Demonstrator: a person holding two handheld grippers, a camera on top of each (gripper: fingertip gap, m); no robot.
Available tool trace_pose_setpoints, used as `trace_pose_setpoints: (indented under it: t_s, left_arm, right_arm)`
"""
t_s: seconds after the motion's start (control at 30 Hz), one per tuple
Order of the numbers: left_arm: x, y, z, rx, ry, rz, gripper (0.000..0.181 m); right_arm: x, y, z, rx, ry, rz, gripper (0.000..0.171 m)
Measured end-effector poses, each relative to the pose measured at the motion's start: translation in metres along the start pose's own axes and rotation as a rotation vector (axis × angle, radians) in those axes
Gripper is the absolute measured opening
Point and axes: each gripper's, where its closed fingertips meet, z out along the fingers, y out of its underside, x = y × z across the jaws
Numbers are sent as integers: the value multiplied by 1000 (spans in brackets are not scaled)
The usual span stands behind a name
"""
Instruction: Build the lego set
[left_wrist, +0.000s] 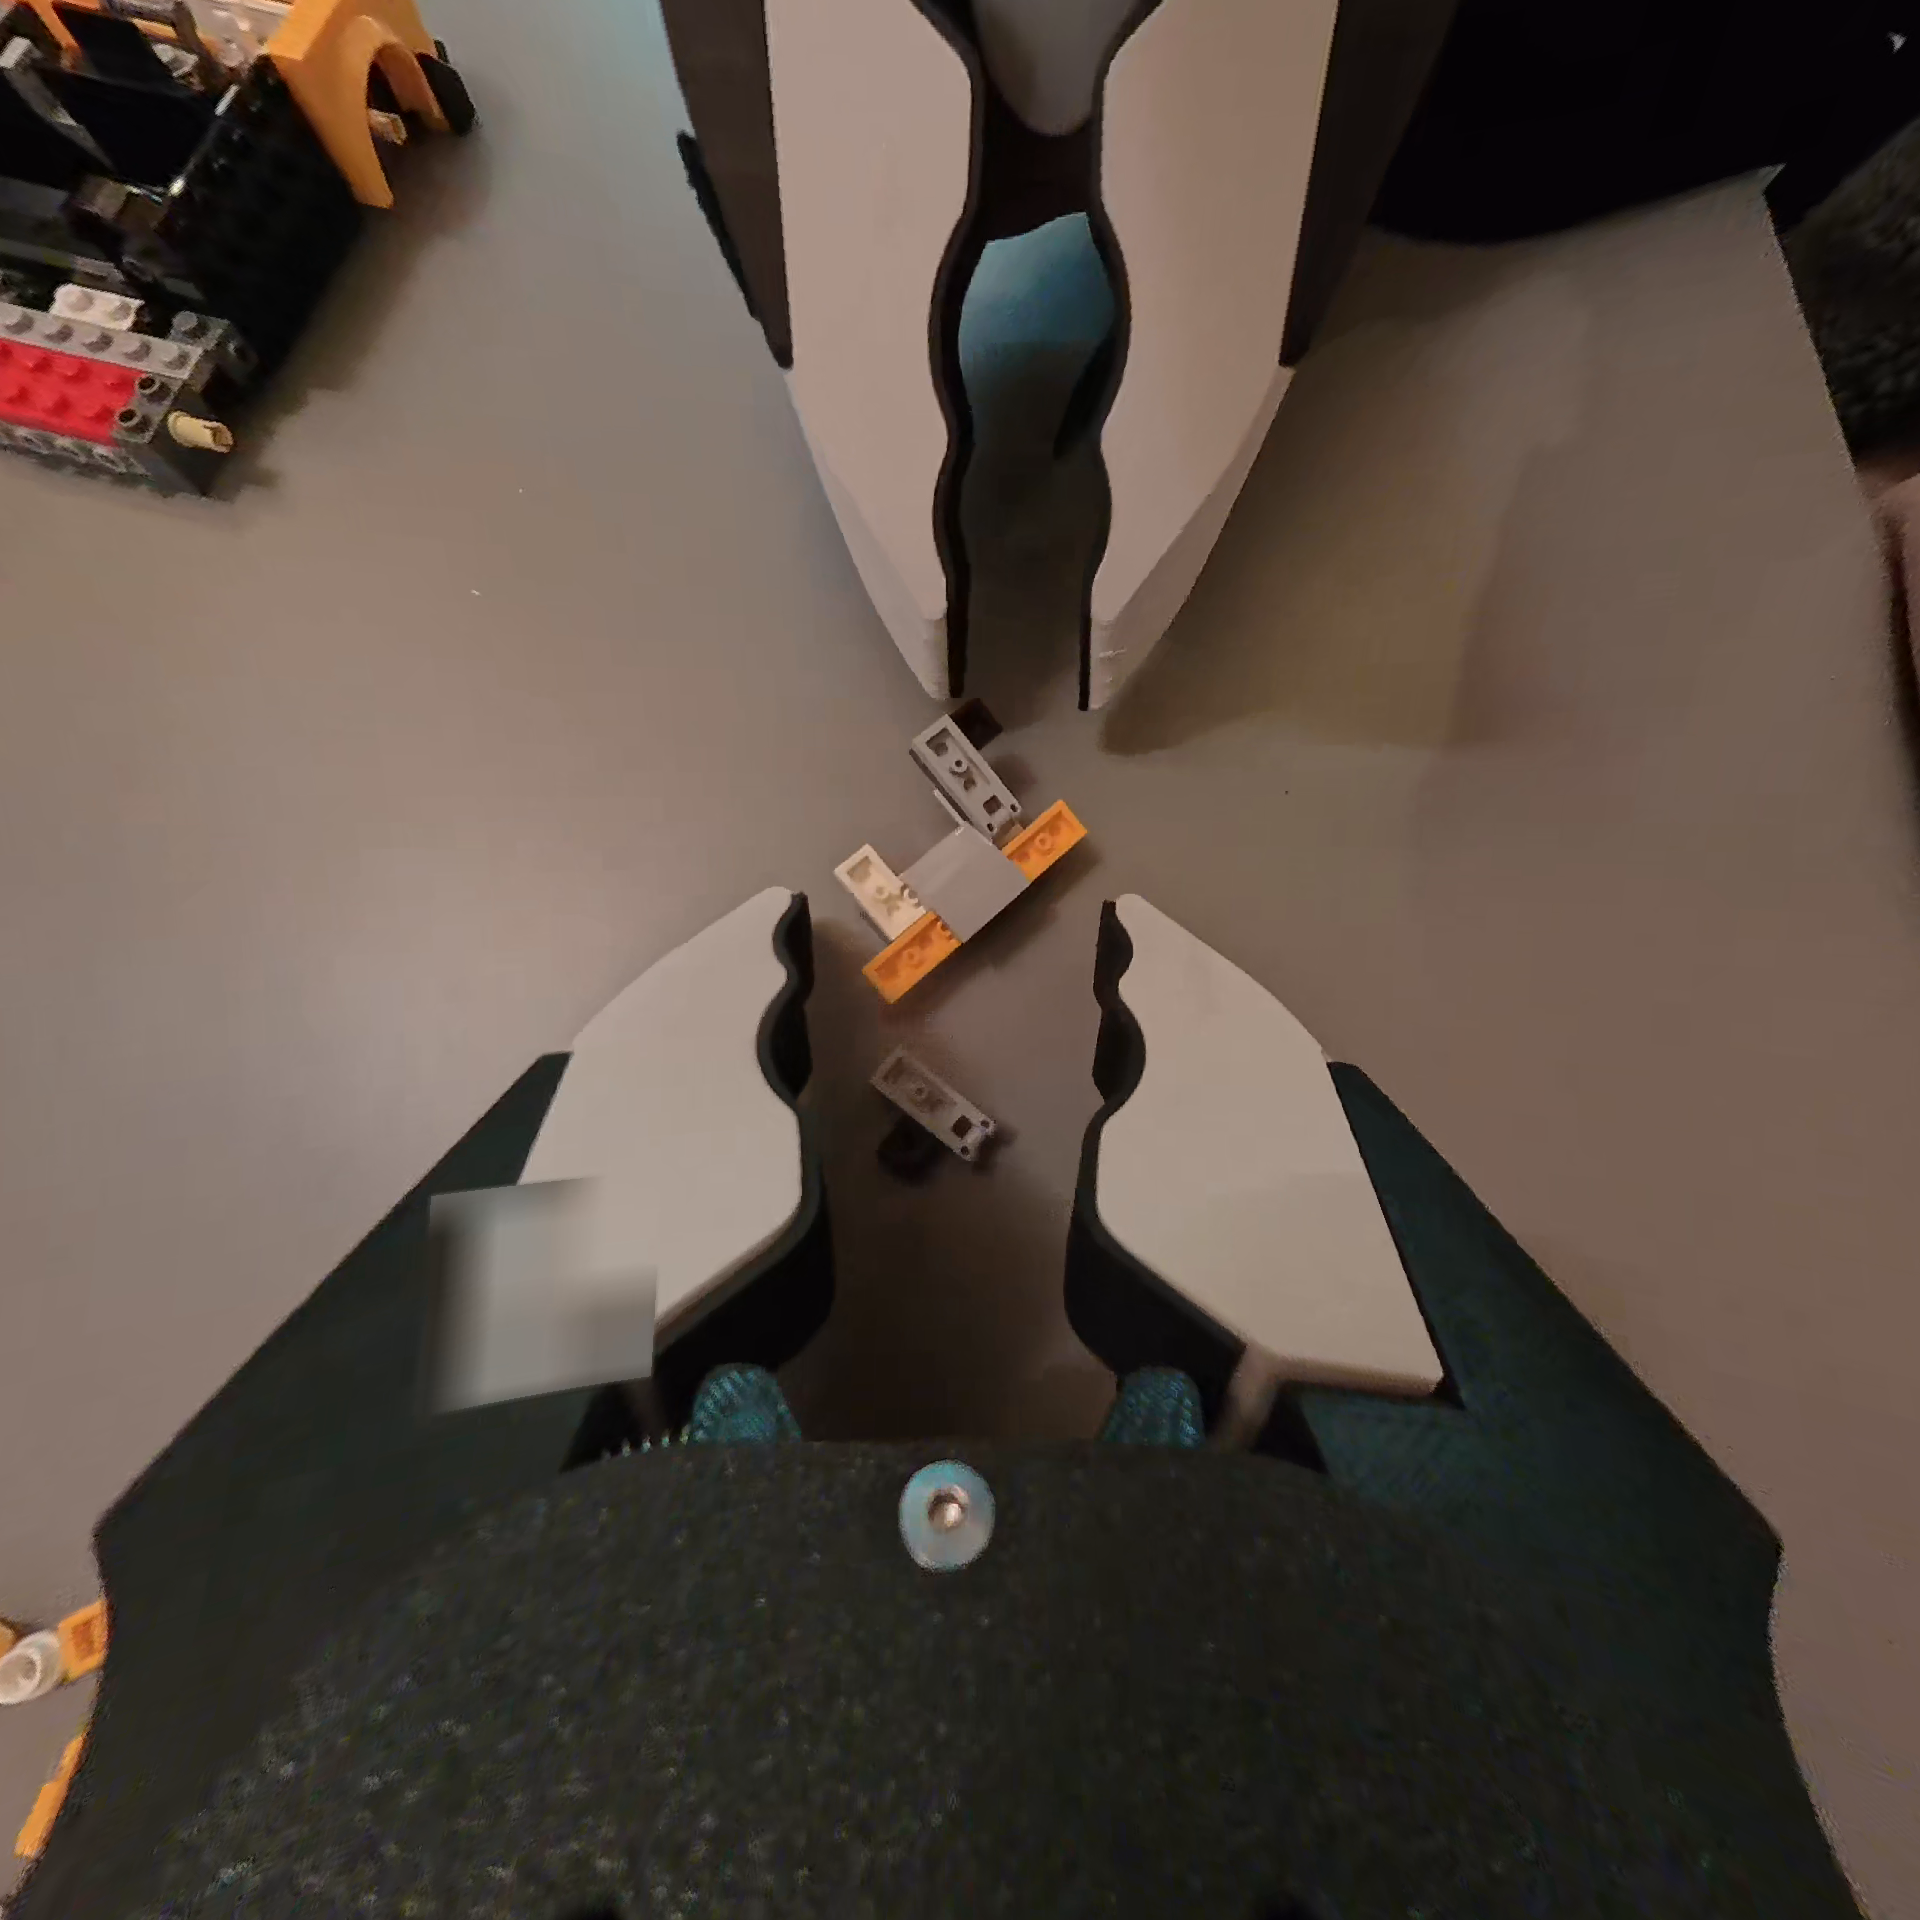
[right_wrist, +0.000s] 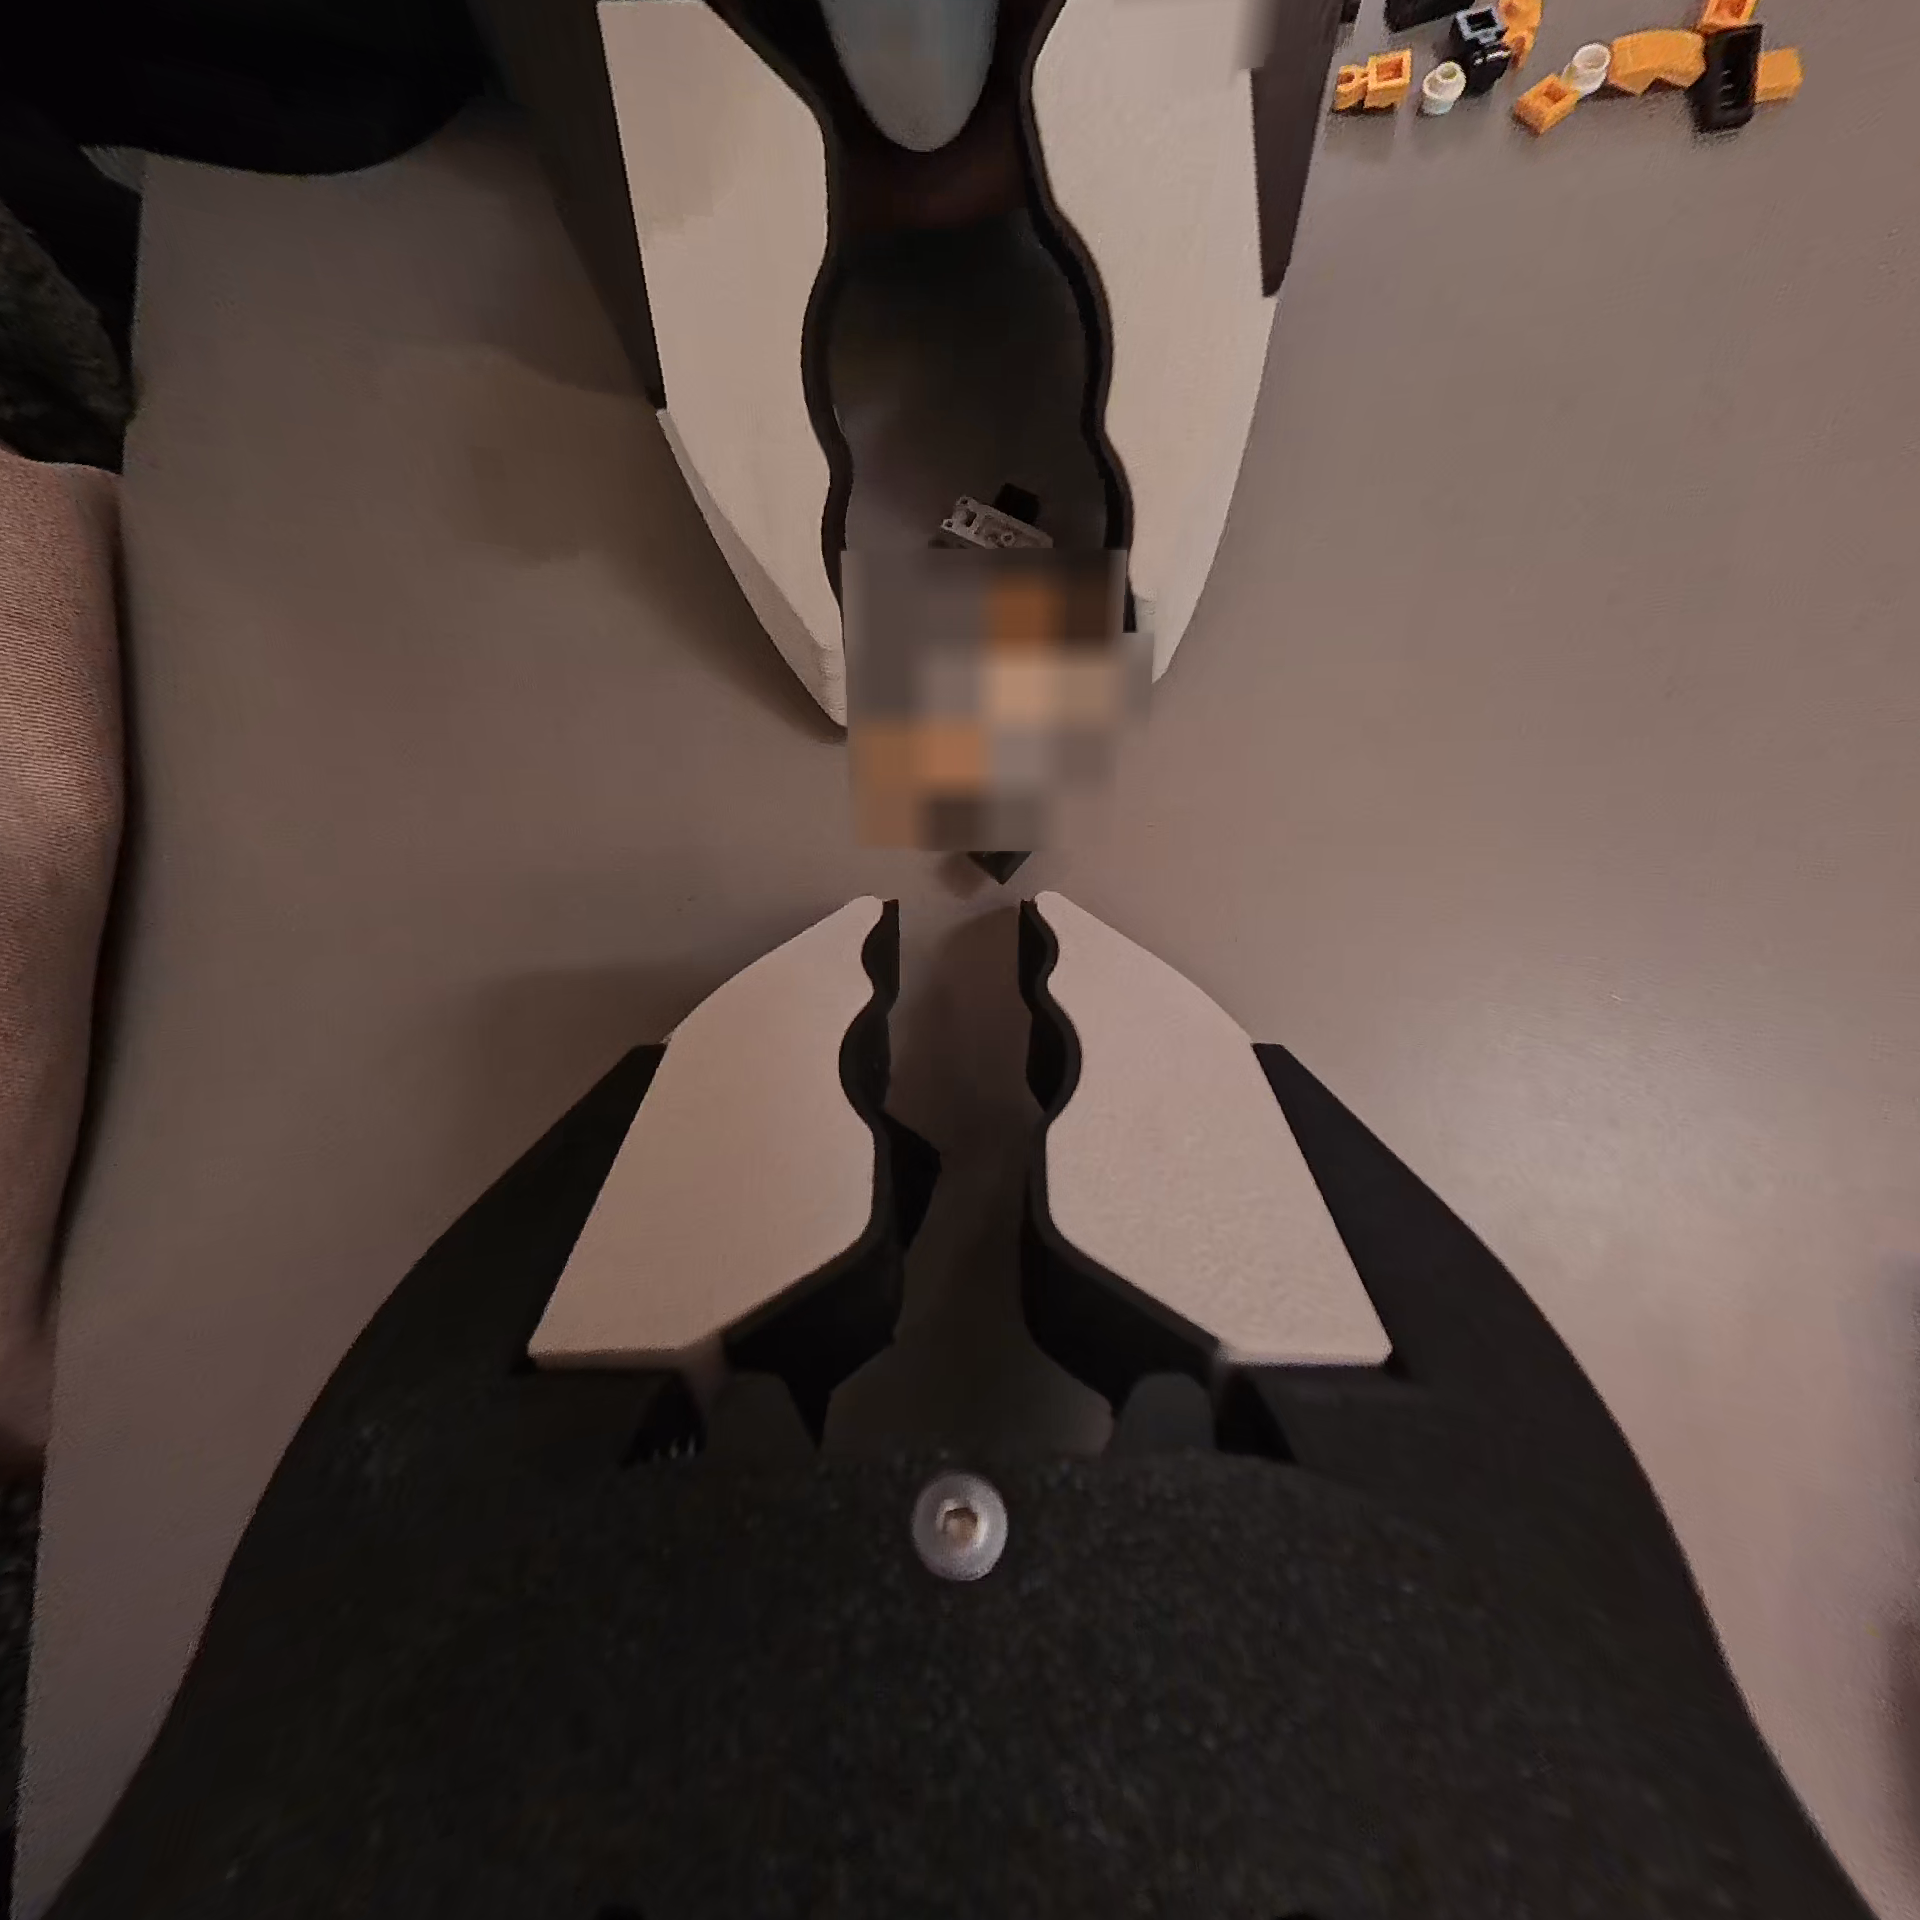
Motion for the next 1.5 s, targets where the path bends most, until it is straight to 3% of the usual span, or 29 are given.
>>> trace_pose_setpoints:
  t_s: [0.37, 0.7, 1.2, 1.5]
  left_arm:
    - [4, 4, 2, -61, -33, 44, 22]
    - [5, 6, 0, -68, -33, 24, 17]
    - [5, 8, -2, -52, -24, 15, 28]
    - [3, 7, -2, -48, -44, 38, 11]
  right_arm:
    - [7, -1, 3, 16, 32, -2, 12]
    - [11, -4, 0, 44, 55, 4, 7]
    - [15, -3, -6, 62, 69, 8, 9]
    - [16, -4, 1, 62, 87, -18, 11]
